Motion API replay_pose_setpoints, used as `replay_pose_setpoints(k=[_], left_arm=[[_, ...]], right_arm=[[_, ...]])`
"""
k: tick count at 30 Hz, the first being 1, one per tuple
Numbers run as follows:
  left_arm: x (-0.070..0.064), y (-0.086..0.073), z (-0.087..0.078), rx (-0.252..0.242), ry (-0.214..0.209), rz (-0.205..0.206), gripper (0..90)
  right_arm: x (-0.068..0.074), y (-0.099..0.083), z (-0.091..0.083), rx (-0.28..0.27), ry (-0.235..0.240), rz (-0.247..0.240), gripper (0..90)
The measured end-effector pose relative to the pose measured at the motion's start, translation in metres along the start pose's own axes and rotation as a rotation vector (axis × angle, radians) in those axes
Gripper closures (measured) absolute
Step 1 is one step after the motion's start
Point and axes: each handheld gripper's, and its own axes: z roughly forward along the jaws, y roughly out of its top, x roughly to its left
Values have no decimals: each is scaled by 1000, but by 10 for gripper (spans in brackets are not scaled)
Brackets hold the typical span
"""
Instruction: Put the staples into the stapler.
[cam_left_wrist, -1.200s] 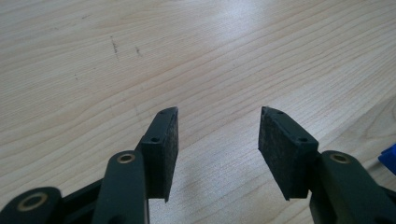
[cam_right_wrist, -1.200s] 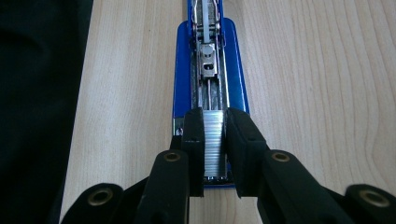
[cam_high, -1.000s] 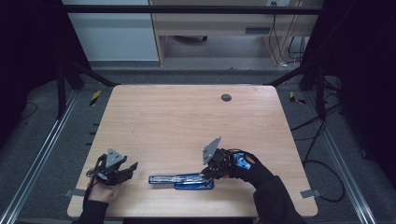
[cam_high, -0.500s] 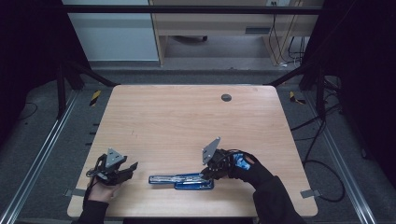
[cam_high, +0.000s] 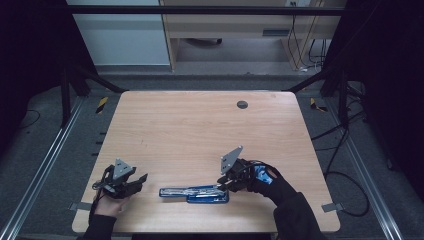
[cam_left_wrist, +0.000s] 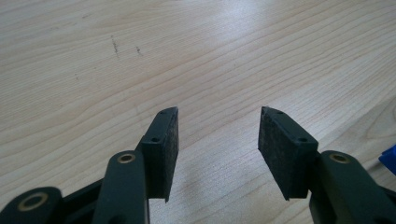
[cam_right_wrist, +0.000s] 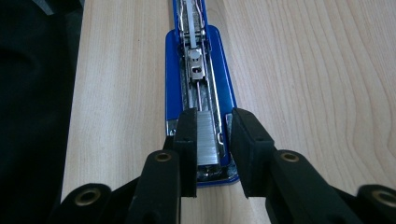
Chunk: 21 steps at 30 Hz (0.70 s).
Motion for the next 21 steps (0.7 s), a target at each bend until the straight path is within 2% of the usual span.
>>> replay_pose_setpoints(k=[3,5,13,17,21], left_arm=[[0,0,0,0,-1,0,477],[0,0,0,0,0,-1,477],[0,0,1,3,-1,-1,477],[0,0,0,1,-3,-7,477],[-1,0,0,-3,-7,-6,477]], right_arm=[[2,-1,-1,9,-11,-14,736],[4,-2,-1,15,-21,6,743],[3,-7,-1,24,-34,14,752],[6,-7,-6,-4,-48,11,753],[9,-9,-11,-42,-95,56,752]])
